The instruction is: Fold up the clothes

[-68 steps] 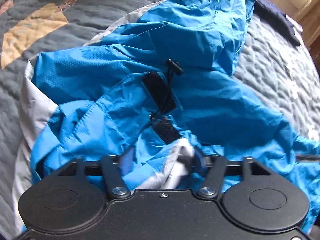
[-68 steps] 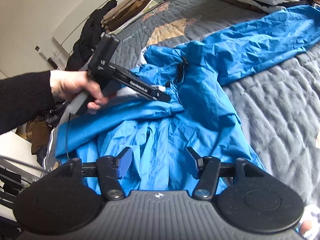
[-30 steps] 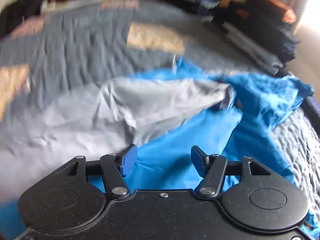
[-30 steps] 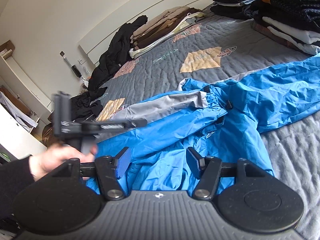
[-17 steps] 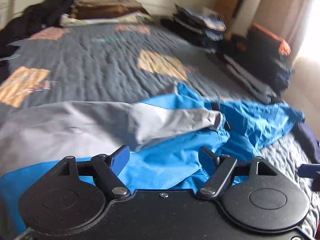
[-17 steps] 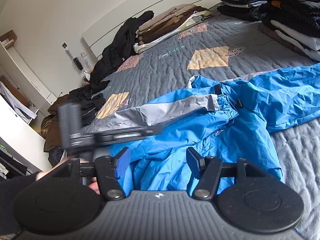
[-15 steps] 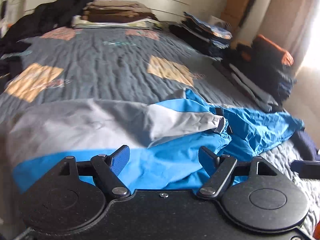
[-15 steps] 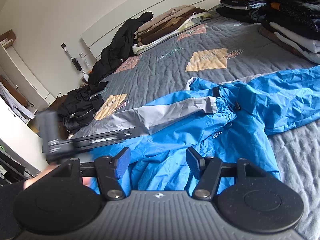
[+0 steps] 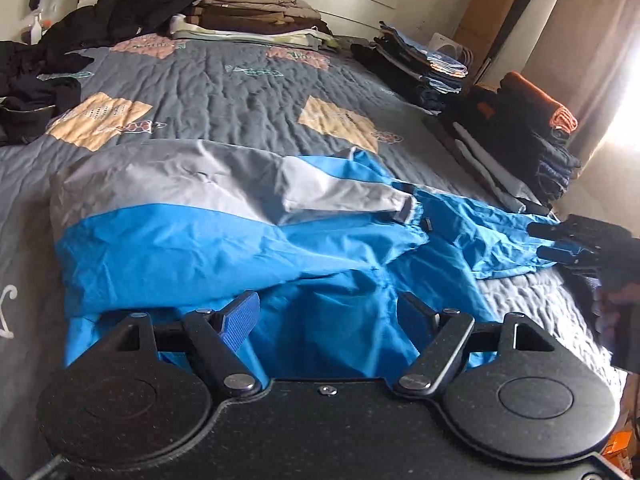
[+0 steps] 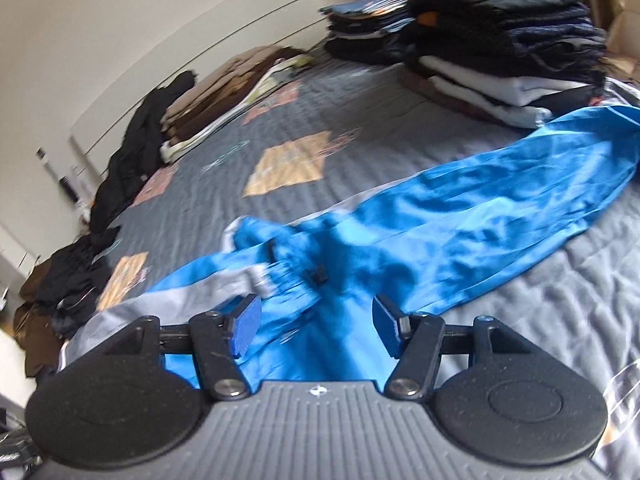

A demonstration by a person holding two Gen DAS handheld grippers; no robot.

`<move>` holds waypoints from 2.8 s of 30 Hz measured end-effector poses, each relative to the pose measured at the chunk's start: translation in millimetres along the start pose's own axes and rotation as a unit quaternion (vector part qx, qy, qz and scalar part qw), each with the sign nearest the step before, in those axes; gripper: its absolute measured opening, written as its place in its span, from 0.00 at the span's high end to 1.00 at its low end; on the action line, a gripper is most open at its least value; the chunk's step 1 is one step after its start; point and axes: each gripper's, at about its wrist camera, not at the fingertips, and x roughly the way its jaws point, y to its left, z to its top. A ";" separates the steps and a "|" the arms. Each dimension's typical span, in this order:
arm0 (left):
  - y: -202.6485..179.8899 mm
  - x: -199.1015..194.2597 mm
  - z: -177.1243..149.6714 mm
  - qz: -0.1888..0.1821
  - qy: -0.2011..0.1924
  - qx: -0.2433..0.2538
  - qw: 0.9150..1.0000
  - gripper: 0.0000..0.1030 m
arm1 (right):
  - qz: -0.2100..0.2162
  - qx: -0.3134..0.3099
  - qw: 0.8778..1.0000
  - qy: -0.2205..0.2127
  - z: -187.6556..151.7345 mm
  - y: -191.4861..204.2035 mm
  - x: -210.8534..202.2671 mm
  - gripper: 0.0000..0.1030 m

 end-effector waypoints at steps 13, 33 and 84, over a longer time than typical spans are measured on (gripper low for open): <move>-99.0 31.8 -5.7 0.005 0.015 0.023 1.000 0.27 | -0.112 0.075 0.987 -0.089 79.4 -223.9 9.3 0.41; -123.0 59.5 1.1 0.023 0.054 0.070 0.996 0.27 | -0.153 0.178 0.959 -0.159 115.5 -295.7 56.2 0.73; 125.5 -31.4 69.8 0.064 -0.036 -0.064 0.995 0.23 | 0.212 -0.501 0.837 0.048 -135.1 314.2 38.8 0.54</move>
